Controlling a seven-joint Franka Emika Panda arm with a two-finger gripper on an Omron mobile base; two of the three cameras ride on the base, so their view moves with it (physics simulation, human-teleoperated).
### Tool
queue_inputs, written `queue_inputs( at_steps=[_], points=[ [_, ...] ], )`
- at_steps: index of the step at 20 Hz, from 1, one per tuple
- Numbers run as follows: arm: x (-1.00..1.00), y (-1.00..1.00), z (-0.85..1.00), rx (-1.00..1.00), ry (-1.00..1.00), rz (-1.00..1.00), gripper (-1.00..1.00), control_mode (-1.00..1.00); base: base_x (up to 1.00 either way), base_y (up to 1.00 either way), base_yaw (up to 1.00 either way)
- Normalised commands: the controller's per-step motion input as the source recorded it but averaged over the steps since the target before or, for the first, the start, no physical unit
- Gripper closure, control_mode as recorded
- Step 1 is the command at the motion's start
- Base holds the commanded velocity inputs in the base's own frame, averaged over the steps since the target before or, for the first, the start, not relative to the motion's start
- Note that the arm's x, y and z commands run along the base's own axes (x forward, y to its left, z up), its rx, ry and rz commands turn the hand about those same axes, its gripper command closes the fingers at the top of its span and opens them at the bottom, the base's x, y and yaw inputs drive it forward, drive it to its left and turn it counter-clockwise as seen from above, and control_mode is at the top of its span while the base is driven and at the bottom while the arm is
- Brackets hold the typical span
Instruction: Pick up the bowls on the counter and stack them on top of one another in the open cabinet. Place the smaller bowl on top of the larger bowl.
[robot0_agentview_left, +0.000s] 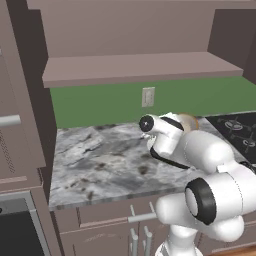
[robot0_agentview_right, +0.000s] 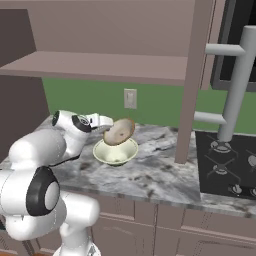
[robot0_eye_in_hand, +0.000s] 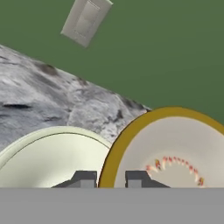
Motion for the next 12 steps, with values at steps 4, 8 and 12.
queue_inputs(
  at_steps=[4, 8, 12],
  points=[
    [-0.24, 0.0, 0.0, 0.08, 0.08, 0.02, 1.0, -1.0, 0.0, 0.0, 0.0],
    [-0.17, 0.0, 0.0, 0.13, 0.11, 0.04, 1.0, -1.0, 0.0, 0.0, 0.0],
    [-0.01, 0.0, 0.0, 0.15, 0.05, 0.03, 1.0, -1.0, 0.0, 0.0, 0.0]
  ],
)
